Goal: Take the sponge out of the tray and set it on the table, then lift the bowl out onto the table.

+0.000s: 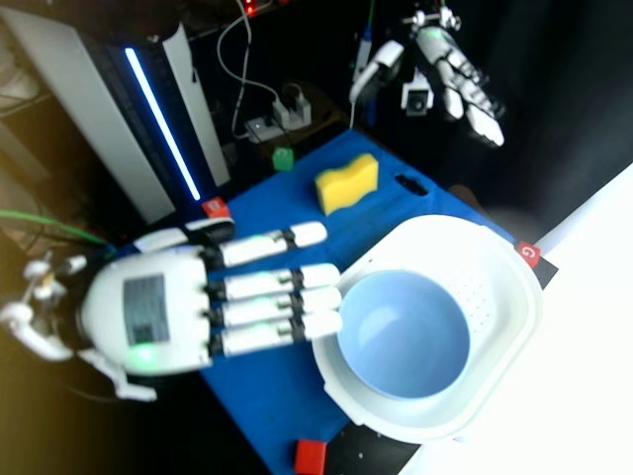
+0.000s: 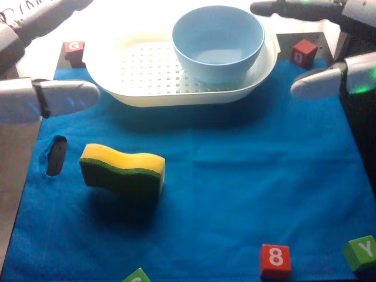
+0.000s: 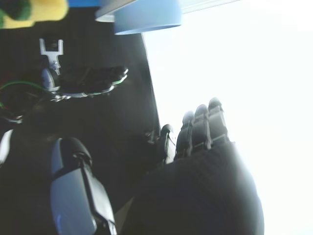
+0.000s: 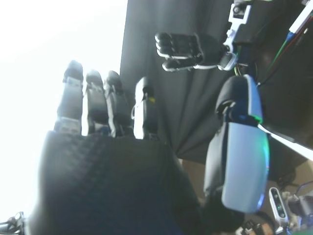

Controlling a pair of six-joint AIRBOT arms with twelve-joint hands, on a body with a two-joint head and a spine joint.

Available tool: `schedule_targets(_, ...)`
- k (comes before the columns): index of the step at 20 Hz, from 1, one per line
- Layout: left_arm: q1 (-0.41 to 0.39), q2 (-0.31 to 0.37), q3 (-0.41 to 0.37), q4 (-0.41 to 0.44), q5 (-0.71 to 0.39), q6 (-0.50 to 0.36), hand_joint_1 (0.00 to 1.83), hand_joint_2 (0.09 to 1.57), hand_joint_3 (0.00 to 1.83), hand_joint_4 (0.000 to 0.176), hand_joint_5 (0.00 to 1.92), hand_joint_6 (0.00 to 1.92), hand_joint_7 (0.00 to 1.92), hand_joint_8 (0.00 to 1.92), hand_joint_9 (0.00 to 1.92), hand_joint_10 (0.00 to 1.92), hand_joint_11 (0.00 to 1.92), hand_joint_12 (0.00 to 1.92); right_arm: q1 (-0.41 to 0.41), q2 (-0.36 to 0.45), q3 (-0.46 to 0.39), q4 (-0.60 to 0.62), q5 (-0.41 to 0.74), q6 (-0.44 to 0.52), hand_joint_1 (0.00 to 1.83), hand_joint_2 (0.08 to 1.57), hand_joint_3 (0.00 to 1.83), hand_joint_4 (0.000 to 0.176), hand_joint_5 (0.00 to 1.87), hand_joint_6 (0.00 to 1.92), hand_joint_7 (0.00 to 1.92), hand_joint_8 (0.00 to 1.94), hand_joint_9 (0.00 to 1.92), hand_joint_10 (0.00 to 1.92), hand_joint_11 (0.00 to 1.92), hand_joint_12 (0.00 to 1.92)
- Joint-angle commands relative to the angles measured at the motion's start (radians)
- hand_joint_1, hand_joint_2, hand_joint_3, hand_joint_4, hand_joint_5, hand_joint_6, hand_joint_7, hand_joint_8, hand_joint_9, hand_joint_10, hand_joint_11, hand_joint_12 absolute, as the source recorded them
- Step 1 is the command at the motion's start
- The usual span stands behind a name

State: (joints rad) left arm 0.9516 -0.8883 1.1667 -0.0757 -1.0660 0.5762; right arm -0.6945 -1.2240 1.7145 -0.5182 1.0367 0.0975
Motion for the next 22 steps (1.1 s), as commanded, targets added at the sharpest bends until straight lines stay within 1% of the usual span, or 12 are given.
schedule_targets(1,-0.009,-0.010,0.004,-0.013,-0.118,-0.007,0.24,0.89,0.00,0.176,0.00,0.00,0.00,0.00,0.00,0.00,0.00,0.00,0.034,-0.015,0.005,0.051,0.081,0.007,0.70,0.95,0.00,0.176,0.23,0.01,0.08,0.00,0.01,0.00,0.01,0.03)
schedule_targets(3,-0.008,-0.023,0.004,-0.025,-0.129,-0.007,0.24,0.91,0.01,0.176,0.00,0.00,0.00,0.00,0.00,0.00,0.00,0.00,0.119,-0.053,0.045,-0.029,0.011,0.007,0.68,0.97,0.00,0.176,0.21,0.00,0.04,0.00,0.00,0.00,0.00,0.01)
schedule_targets(5,-0.008,-0.037,0.010,-0.029,-0.133,-0.008,0.26,0.91,0.01,0.176,0.00,0.00,0.00,0.00,0.00,0.00,0.00,0.00,0.141,-0.084,0.082,-0.042,-0.017,0.008,0.66,0.96,0.00,0.176,0.20,0.00,0.03,0.00,0.00,0.00,0.00,0.00)
schedule_targets(7,-0.008,-0.048,0.016,-0.032,-0.140,-0.016,0.24,0.93,0.01,0.168,0.00,0.00,0.00,0.00,0.00,0.00,0.00,0.00,0.186,-0.119,0.118,-0.092,-0.084,0.008,0.67,0.93,0.00,0.176,0.21,0.00,0.06,0.01,0.00,0.00,0.02,0.01)
schedule_targets(8,-0.008,-0.053,0.017,-0.033,-0.141,-0.021,0.25,0.93,0.01,0.167,0.00,0.00,0.00,0.00,0.00,0.00,0.00,0.00,0.208,-0.131,0.131,-0.122,-0.120,0.008,0.62,0.94,0.00,0.176,0.23,0.00,0.12,0.00,0.08,0.00,0.00,0.36)
schedule_targets(10,-0.008,-0.058,0.020,-0.033,-0.139,-0.024,0.25,0.92,0.01,0.174,0.00,0.00,0.00,0.00,0.00,0.00,0.00,0.00,0.215,-0.151,0.152,-0.139,-0.149,0.008,0.62,0.93,0.00,0.176,0.24,0.00,0.13,0.00,0.08,0.00,0.00,0.40)
schedule_targets(11,-0.008,-0.061,0.020,-0.033,-0.137,-0.025,0.29,0.91,0.00,0.176,0.00,0.00,0.00,0.00,0.00,0.00,0.00,0.00,0.223,-0.166,0.165,-0.158,-0.172,0.008,0.63,0.91,0.00,0.176,0.23,0.00,0.11,0.01,0.01,0.01,0.00,0.16)
schedule_targets(12,-0.008,-0.062,0.020,-0.033,-0.137,-0.025,0.29,0.91,0.00,0.176,0.00,0.00,0.00,0.00,0.00,0.00,0.00,0.00,0.234,-0.172,0.170,-0.175,-0.189,0.008,0.63,0.91,0.00,0.176,0.23,0.00,0.11,0.01,0.01,0.01,0.00,0.16)
schedule_targets(14,-0.008,-0.064,0.020,-0.033,-0.136,-0.030,0.30,0.89,0.00,0.176,0.00,0.00,0.00,0.00,0.00,0.00,0.00,0.00,0.256,-0.196,0.187,-0.230,-0.244,0.008,0.59,0.90,0.00,0.176,0.26,0.00,0.14,0.00,0.03,0.01,0.00,0.01)
schedule_targets(16,-0.008,-0.068,0.021,-0.032,-0.135,-0.031,0.33,0.88,0.00,0.176,0.00,0.00,0.00,0.00,0.00,0.00,0.00,0.00,0.262,-0.212,0.198,-0.260,-0.278,0.008,0.64,0.90,0.00,0.176,0.28,0.01,0.14,0.00,0.02,0.00,0.00,0.00)
schedule_targets(17,-0.008,-0.070,0.021,-0.029,-0.133,-0.036,0.40,0.88,0.00,0.176,0.00,0.00,0.00,0.00,0.00,0.00,0.00,0.00,0.266,-0.224,0.203,-0.291,-0.316,0.008,0.70,0.92,0.01,0.176,0.27,0.01,0.12,0.00,0.00,0.00,0.00,0.00)
schedule_targets(22,-0.008,-0.071,0.021,-0.026,-0.137,-0.043,0.45,0.88,0.00,0.173,0.00,0.00,0.00,0.00,0.00,0.00,0.00,0.00,0.267,-0.243,0.211,-0.343,-0.379,0.008,0.64,0.96,0.01,0.176,0.26,0.00,0.11,0.00,0.03,0.01,0.02,0.01)
